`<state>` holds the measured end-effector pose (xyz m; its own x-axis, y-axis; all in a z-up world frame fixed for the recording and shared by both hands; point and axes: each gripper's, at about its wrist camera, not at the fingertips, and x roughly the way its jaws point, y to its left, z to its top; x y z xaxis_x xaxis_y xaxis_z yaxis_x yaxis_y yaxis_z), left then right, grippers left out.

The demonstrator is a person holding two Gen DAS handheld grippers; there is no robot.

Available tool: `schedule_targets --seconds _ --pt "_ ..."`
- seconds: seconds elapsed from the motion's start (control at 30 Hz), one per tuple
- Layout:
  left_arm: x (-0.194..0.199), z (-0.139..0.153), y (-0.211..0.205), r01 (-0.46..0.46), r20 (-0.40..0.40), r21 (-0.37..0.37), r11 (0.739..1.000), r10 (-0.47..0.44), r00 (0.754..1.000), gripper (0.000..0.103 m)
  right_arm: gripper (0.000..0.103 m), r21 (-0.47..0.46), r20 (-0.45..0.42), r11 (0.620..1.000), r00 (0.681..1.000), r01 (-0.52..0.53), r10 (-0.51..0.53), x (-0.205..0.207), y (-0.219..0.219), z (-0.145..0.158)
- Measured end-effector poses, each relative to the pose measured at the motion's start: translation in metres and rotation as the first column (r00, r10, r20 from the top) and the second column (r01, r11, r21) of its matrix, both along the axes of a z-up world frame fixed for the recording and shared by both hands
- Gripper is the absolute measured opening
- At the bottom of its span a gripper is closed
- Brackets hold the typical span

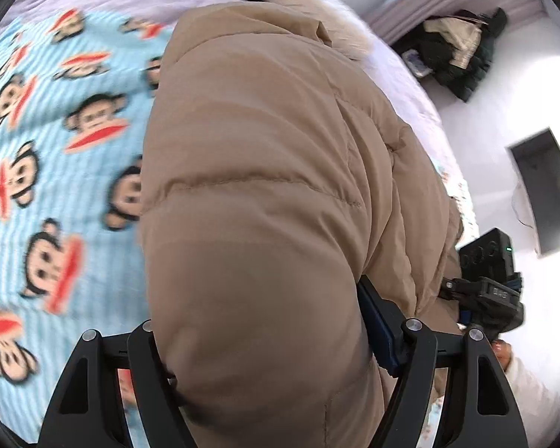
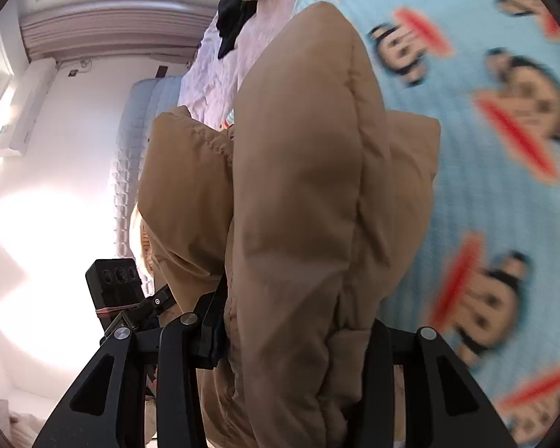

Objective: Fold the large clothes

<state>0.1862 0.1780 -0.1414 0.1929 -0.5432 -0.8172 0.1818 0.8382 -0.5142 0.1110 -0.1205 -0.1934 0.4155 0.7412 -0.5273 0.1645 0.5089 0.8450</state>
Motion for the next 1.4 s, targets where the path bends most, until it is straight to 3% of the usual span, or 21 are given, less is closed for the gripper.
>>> schedule_targets --seconds 0.1,0.17,0.27,0.33,0.37,0.4,0.5,0.63,0.77,0.8,0.83,0.97,1.13,1.23,1.3,1.4 --pt "0.02 -0.036 0.027 -0.043 -0.054 0.005 0.999 0.043 0.998 0.082 0.049 -0.051 -0.068 0.999 0.998 0.01 -0.013 0.017 0.018 -0.016" --pt "0.017 -0.04 0.04 -0.066 -0.064 -0.012 0.998 0.065 0.996 0.082 0.053 -0.096 -0.09 0.995 0.995 0.025 -0.033 0.012 0.022 -0.01" --pt "0.009 -0.023 0.059 -0.084 0.007 0.071 0.994 0.084 0.996 0.081 0.054 -0.234 -0.071 0.971 0.995 0.057 -0.076 -0.009 0.017 0.022" --pt "0.003 0.0 0.056 -0.093 0.095 0.117 0.989 0.082 0.992 0.081 0.054 -0.36 0.007 0.926 0.993 0.109 -0.115 -0.029 0.014 0.056" --pt "0.003 0.011 0.056 -0.095 0.13 0.121 0.988 0.079 0.988 0.081 0.054 -0.381 0.053 0.916 0.992 0.128 -0.117 -0.037 0.001 0.076" --pt "0.007 0.02 0.057 -0.098 0.164 0.119 0.988 0.078 0.983 0.081 0.052 -0.383 0.109 0.912 0.987 0.15 -0.116 -0.045 0.0 0.093" --pt "0.037 0.034 0.056 -0.107 0.214 0.105 0.989 0.083 0.973 0.081 0.052 -0.312 0.135 0.943 0.988 0.119 -0.08 -0.033 0.012 0.11" --pt "0.059 0.025 0.035 -0.123 0.211 0.155 0.98 0.089 0.973 0.081 0.052 -0.311 0.022 0.948 0.998 0.063 -0.059 0.008 0.033 0.082" --pt "0.067 0.014 0.012 -0.12 0.181 0.182 0.976 0.087 0.98 0.081 0.051 -0.194 -0.052 0.975 0.992 0.107 -0.119 0.024 0.025 0.043" --pt "0.066 0.011 0.008 -0.119 0.181 0.193 0.974 0.084 0.98 0.081 0.021 -0.17 -0.053 0.978 0.99 0.12 -0.131 0.026 0.028 0.038" --pt "0.066 0.008 0.0 -0.109 0.182 0.207 0.972 0.071 0.981 0.081 0.004 -0.152 -0.056 0.98 0.989 0.128 -0.138 0.022 0.028 0.034" --pt "0.058 0.003 -0.031 -0.047 0.198 0.265 0.963 -0.007 0.98 0.081 0.004 -0.239 -0.088 0.961 0.983 0.139 -0.164 0.0 0.024 0.024" --pt "0.048 0.0 -0.057 -0.004 0.224 0.348 0.938 -0.079 0.971 0.081 0.004 -0.27 -0.144 0.951 0.971 0.148 -0.192 -0.027 0.017 0.006" --pt "0.048 0.0 -0.054 -0.002 0.221 0.352 0.936 -0.081 0.972 0.081 0.006 -0.278 -0.14 0.946 0.967 0.168 -0.213 -0.039 0.014 0.019" --pt "0.048 0.0 -0.051 -0.007 0.218 0.348 0.938 -0.073 0.973 0.081 0.007 -0.335 -0.118 0.93 0.972 0.153 -0.202 -0.049 0.016 0.035" --pt "0.048 -0.001 -0.051 -0.01 0.22 0.347 0.938 -0.071 0.973 0.081 0.007 -0.373 -0.028 0.916 0.985 0.145 -0.167 -0.072 0.029 0.068"
